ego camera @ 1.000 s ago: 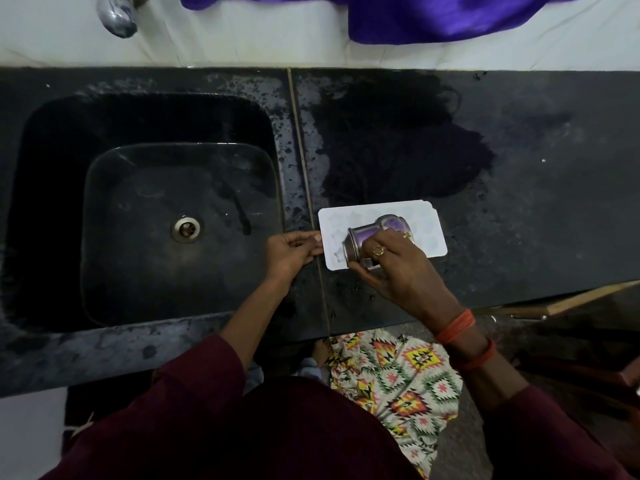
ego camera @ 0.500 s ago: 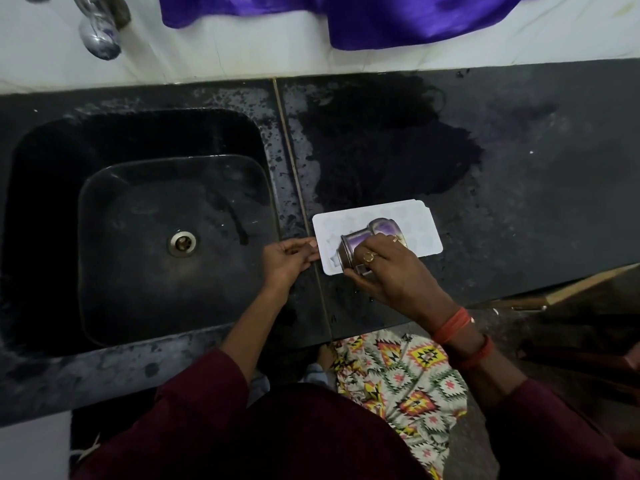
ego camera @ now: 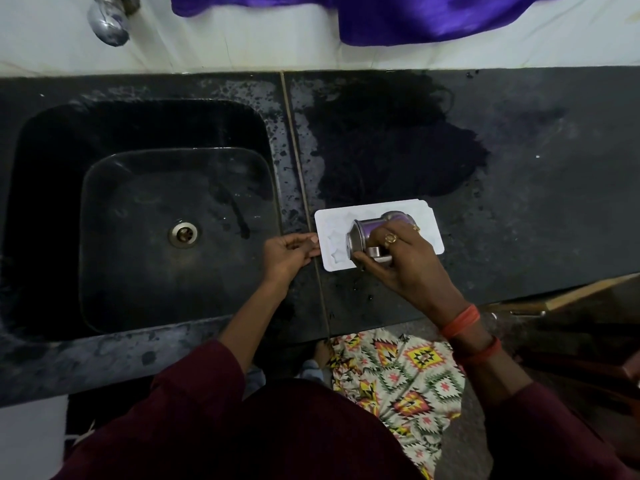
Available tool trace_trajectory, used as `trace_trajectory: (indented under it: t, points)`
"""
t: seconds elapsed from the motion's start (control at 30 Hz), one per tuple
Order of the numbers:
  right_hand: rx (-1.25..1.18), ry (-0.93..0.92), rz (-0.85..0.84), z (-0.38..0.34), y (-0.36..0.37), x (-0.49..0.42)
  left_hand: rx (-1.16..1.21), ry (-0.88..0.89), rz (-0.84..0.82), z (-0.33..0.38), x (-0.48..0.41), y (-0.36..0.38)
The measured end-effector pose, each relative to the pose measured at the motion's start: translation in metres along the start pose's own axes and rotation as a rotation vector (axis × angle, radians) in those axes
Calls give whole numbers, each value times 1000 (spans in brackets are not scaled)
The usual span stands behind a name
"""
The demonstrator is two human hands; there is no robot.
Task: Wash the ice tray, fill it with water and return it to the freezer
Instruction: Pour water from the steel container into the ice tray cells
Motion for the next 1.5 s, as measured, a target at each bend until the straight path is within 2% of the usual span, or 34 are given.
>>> trace_trajectory:
  t: [0.97, 1.5]
  points:
    - [-8, -141, -55, -5, -1, -29, -7, -12, 1, -4, -4, 0]
    - [23, -251, -158, -5, 20, -26, 8, -15, -13, -5, -5, 0]
Point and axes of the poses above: each hand's wrist, its own x-axis away from the middle knuckle, its own y-axis out of the palm, z = x × y, the point moved 7 cm from there along -x, towards the middle knuckle, and after that the axes turned 3 degrees about z, right-handed, at the moved point
